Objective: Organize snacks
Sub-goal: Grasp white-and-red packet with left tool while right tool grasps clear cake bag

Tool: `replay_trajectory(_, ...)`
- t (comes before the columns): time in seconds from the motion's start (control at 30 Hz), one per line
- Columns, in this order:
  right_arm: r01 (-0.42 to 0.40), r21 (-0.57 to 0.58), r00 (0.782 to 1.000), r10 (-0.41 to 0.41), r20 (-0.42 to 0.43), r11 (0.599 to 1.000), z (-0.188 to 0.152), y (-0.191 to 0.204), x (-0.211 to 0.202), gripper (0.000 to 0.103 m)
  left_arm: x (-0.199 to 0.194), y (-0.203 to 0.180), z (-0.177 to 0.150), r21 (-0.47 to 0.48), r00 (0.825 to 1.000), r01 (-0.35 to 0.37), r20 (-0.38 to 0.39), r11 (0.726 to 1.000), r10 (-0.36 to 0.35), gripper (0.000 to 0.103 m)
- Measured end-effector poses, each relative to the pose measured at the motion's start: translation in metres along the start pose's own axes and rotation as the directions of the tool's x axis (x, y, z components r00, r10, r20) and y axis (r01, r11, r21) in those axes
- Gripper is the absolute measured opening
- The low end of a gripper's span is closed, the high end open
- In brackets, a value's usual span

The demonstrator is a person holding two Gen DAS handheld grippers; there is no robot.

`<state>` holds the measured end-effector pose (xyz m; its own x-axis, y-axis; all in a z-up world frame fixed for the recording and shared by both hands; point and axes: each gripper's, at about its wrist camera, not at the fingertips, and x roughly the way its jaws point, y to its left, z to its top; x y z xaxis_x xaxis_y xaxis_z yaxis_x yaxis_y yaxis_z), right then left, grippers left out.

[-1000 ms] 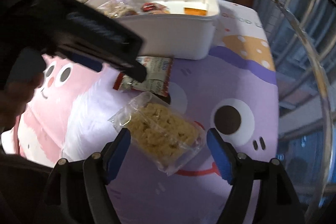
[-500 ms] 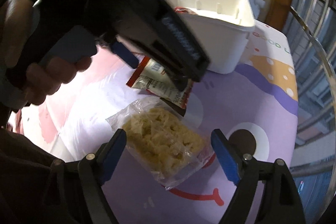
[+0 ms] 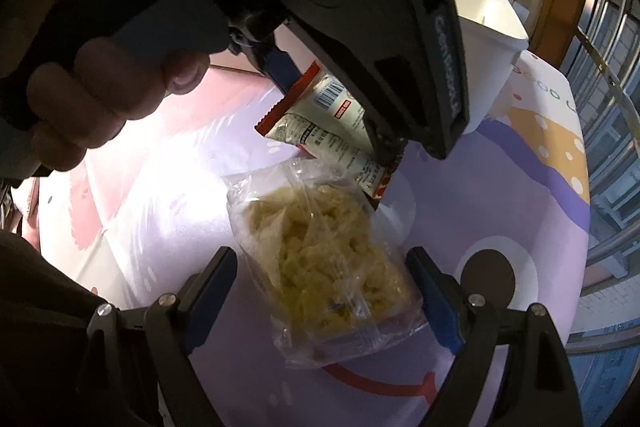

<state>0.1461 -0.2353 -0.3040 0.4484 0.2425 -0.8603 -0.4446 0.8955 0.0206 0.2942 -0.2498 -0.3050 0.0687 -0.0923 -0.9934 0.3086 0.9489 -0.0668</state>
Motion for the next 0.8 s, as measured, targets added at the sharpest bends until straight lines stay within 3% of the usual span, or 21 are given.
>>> replay_trajectory(0.1, 0.046, -0.007, 0.999, -0.046, -0.006, 0.999, -0.009, 0.008, -0.003, 0.081, -0.001, -0.007, 0.002, -0.007, 1.000, 0.005, 0.006, 1.000, -0.005, 0.055)
replay_trajectory(0.3, 0.077, 0.002, 0.997, -0.077, -0.031, 0.997, -0.012, 0.014, -0.008, 0.063, -0.006, -0.004, -0.003, -0.019, 0.999, 0.032, 0.008, 0.999, -0.032, 0.052)
replay_trajectory(0.8, 0.103, 0.142, 0.987, -0.083, -0.139, 0.985, -0.016, 0.022, -0.026, 0.059, -0.029, 0.030, -0.051, -0.039, 1.000, 0.016, -0.026, 0.999, -0.017, 0.047)
